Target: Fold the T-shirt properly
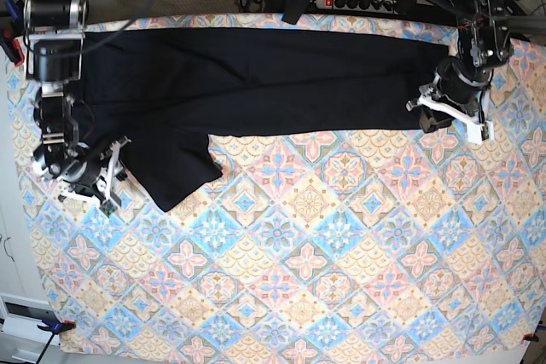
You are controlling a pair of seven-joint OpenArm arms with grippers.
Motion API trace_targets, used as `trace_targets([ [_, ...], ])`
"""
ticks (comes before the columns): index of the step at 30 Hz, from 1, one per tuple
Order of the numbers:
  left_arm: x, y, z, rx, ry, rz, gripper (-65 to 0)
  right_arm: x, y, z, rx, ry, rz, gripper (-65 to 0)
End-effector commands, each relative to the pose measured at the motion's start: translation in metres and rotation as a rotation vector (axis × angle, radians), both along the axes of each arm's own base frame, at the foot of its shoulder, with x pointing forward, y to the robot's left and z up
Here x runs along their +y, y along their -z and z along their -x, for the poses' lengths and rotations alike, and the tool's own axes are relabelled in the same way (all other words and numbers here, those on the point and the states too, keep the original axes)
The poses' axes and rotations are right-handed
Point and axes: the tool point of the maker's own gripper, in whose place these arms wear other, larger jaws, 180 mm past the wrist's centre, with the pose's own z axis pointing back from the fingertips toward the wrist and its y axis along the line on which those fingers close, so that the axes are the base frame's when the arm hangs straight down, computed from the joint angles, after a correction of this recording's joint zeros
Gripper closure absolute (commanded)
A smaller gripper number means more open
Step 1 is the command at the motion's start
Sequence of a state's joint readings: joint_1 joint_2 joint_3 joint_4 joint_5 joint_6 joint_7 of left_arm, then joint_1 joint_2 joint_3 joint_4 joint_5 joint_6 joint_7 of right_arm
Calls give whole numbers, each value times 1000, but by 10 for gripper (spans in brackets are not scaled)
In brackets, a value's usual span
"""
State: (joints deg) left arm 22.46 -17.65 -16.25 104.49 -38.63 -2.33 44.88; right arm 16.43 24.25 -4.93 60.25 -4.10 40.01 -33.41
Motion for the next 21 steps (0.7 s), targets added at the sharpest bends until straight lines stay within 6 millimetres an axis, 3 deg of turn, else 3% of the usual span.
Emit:
trace_targets([
  [1, 7, -15, -8, -53, -20, -12, -190, -3, -14, -15, -45, 7, -15, -219],
  [4, 8, -14, -5, -61, -66, 13, -190, 4, -9, -20, -39, 13, -47, -219],
  [15, 4, -9, -1, -29, -59, 29, -190, 38, 29, -4, 43, 27, -146, -269],
  [21, 2, -8, -1, -27, -53, 31, -190, 52, 57, 14, 110, 53, -211, -268],
])
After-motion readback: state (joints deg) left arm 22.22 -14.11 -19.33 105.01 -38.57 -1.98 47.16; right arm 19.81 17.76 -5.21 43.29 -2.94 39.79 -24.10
